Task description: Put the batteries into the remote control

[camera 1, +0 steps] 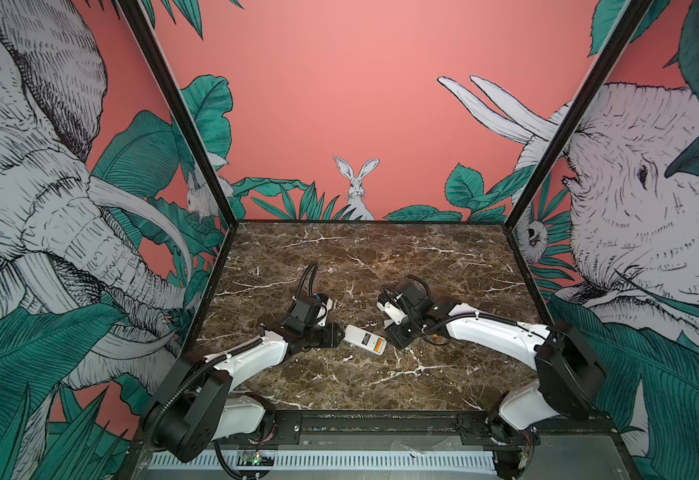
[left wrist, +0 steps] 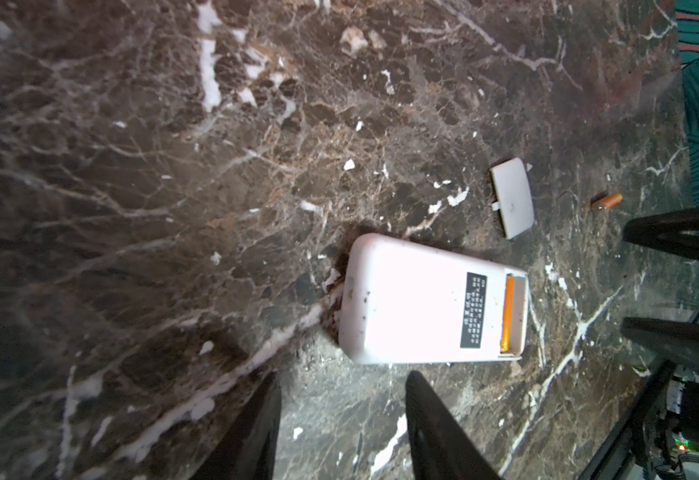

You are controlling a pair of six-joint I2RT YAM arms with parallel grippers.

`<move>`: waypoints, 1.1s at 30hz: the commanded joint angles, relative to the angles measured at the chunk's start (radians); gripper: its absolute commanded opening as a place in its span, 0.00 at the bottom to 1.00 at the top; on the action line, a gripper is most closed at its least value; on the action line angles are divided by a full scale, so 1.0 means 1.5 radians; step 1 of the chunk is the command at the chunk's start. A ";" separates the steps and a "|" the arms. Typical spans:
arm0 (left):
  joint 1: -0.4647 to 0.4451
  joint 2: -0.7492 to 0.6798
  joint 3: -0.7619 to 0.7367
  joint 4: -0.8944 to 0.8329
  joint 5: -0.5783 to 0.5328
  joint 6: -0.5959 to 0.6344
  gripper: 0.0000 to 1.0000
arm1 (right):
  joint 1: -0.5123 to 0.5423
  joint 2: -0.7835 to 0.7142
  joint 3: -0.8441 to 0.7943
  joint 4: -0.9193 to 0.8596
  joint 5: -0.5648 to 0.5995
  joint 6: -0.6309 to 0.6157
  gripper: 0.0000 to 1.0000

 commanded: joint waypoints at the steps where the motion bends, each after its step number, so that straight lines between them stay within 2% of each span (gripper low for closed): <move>1: 0.006 0.008 0.023 0.002 0.006 0.011 0.49 | 0.010 0.031 0.029 0.009 -0.012 0.047 0.54; 11: 0.013 0.036 0.050 0.016 0.009 0.021 0.46 | 0.018 0.090 0.056 -0.018 0.009 0.045 0.50; 17: 0.014 0.069 0.069 0.034 0.033 0.019 0.46 | 0.020 0.100 0.053 -0.024 0.021 0.040 0.43; 33: 0.013 0.098 0.045 0.066 0.053 0.013 0.47 | 0.021 0.135 0.061 -0.003 0.020 0.038 0.42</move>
